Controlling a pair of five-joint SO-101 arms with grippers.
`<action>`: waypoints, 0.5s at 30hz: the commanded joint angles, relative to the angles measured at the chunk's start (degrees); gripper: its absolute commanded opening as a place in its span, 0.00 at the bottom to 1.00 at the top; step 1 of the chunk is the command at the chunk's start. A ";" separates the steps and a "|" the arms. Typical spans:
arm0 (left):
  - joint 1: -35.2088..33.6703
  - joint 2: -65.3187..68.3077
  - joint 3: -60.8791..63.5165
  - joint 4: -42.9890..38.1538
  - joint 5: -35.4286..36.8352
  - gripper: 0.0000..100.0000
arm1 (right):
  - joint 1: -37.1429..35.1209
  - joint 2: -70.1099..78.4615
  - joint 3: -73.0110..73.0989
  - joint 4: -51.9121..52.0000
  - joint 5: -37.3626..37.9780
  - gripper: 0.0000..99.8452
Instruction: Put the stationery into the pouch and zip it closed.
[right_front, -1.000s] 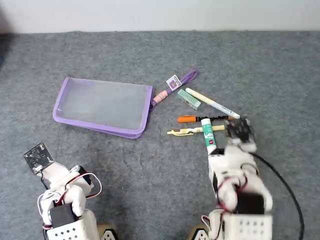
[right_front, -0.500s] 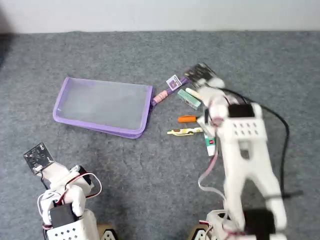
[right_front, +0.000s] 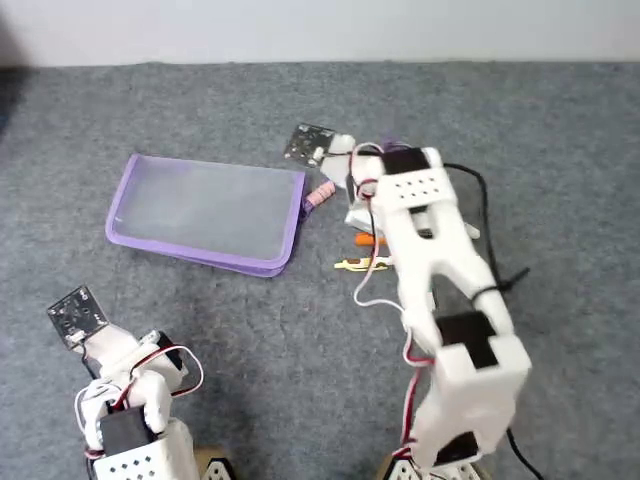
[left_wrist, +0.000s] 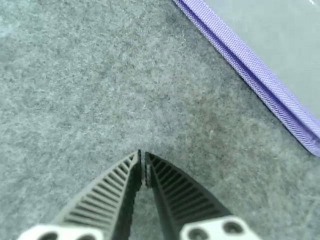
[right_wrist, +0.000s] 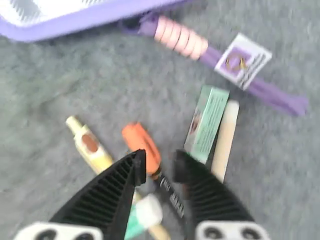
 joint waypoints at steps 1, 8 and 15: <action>-0.44 -0.44 -0.57 0.18 0.44 0.01 | -1.10 5.23 -10.11 -1.10 0.97 0.24; -0.44 -0.44 -0.57 0.18 0.44 0.01 | -2.59 18.24 -24.70 -1.01 6.95 0.25; -0.44 -0.44 -0.57 0.18 0.44 0.01 | -4.09 26.07 -32.00 -1.01 10.46 0.25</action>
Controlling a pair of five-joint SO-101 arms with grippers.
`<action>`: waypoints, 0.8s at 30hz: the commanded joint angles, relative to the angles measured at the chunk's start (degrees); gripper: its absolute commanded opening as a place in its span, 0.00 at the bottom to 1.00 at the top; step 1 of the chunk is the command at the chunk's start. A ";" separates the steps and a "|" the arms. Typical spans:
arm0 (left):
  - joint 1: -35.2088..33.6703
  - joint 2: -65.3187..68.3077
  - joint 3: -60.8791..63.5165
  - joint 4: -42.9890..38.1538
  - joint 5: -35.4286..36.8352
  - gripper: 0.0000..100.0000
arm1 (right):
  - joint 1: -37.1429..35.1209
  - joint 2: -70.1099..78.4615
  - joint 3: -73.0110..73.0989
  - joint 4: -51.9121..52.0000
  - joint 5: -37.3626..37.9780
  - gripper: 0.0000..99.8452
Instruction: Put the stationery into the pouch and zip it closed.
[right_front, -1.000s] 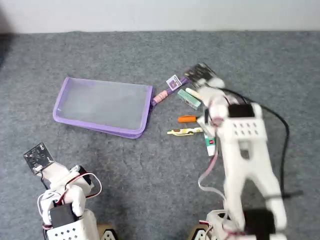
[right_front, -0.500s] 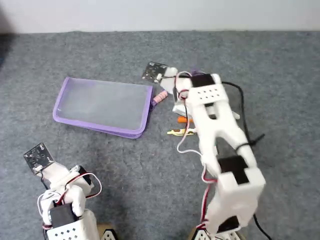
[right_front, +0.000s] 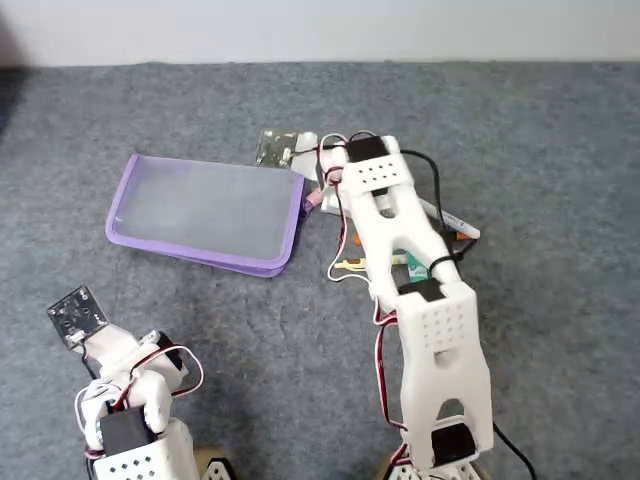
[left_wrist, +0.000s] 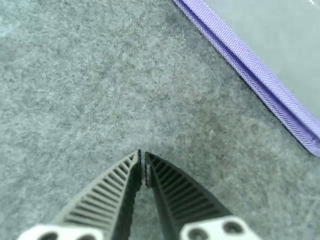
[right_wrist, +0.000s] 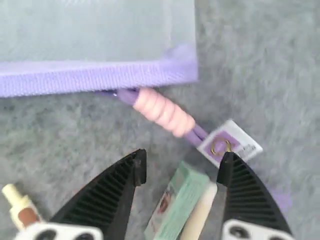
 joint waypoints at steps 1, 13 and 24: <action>-0.44 -0.44 -0.57 0.18 0.44 0.01 | -1.01 1.01 -5.54 -0.92 2.02 0.25; -0.44 -0.44 -0.57 0.18 0.44 0.01 | -3.56 8.22 -7.65 -5.49 7.12 0.25; -0.44 -0.44 -0.57 0.18 0.44 0.01 | -4.35 10.95 -7.65 -5.41 11.16 0.03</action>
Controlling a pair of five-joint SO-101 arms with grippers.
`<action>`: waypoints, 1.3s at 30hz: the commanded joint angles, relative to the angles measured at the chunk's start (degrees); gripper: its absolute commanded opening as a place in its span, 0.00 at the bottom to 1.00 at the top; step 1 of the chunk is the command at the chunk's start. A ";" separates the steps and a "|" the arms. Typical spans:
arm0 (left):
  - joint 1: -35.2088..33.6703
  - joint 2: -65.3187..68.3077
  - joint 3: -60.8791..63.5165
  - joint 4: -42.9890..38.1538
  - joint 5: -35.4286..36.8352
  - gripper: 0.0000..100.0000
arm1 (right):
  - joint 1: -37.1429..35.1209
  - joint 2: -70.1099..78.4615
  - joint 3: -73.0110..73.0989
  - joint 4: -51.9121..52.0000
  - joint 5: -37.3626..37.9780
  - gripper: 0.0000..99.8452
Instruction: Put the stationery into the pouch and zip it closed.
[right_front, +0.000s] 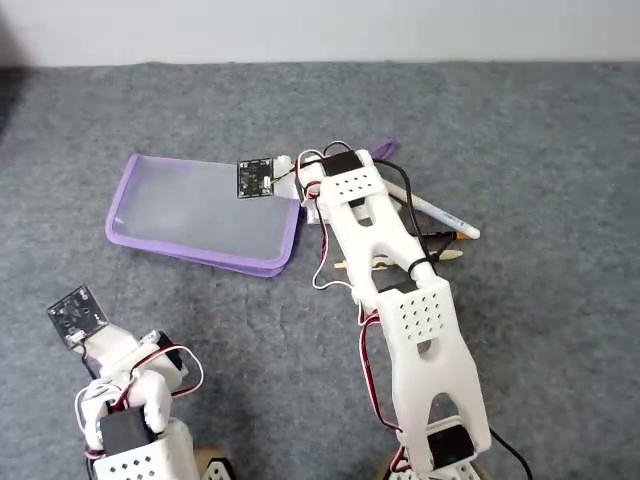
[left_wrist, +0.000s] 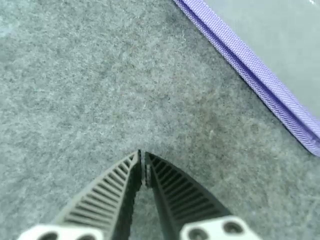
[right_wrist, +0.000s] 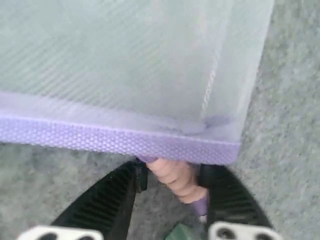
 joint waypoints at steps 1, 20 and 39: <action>-0.44 -0.44 -0.57 0.18 0.44 0.01 | -1.10 0.31 -1.32 -1.27 0.70 0.00; -0.44 -0.44 -0.57 0.18 0.44 0.01 | -4.53 -19.47 -2.55 20.62 -1.32 0.01; -0.44 -0.44 -0.57 0.18 0.44 0.01 | -5.41 -35.21 -2.55 40.57 -20.31 0.01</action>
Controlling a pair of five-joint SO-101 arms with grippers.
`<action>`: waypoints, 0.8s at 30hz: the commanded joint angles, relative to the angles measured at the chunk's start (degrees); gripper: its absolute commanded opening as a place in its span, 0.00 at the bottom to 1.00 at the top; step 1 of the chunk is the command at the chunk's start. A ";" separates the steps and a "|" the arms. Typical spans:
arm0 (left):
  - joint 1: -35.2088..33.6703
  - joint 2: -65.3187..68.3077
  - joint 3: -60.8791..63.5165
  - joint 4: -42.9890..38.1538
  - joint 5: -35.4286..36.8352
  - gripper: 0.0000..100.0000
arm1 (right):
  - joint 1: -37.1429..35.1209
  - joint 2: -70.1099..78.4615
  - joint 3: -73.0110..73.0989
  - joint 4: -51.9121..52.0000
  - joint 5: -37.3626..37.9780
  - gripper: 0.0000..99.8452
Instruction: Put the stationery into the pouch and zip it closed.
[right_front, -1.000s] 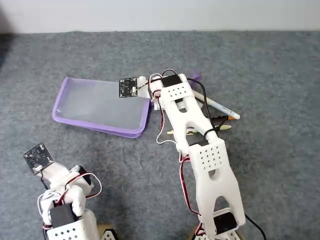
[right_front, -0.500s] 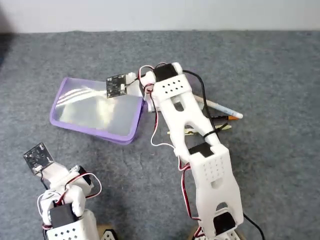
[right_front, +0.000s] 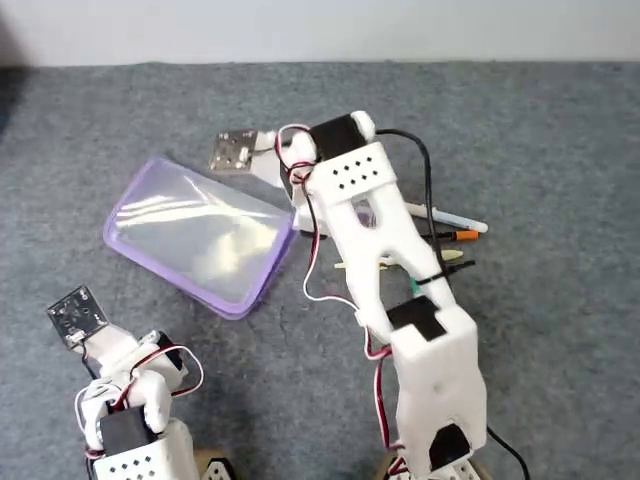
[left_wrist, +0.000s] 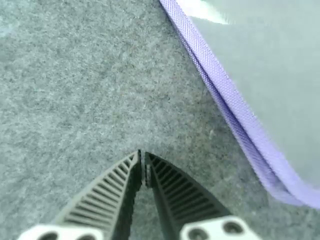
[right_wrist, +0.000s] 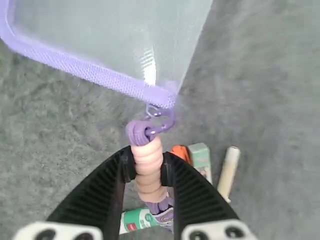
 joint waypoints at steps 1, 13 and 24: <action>-0.44 -0.44 -0.57 0.18 0.44 0.01 | 0.04 -7.69 -1.05 2.59 -1.14 0.01; -0.44 -0.44 -0.57 0.18 0.44 0.01 | 1.45 -17.45 23.47 2.51 -7.03 0.01; -0.44 -0.44 -0.57 0.18 0.44 0.01 | 8.40 -19.30 29.19 2.33 -7.30 0.01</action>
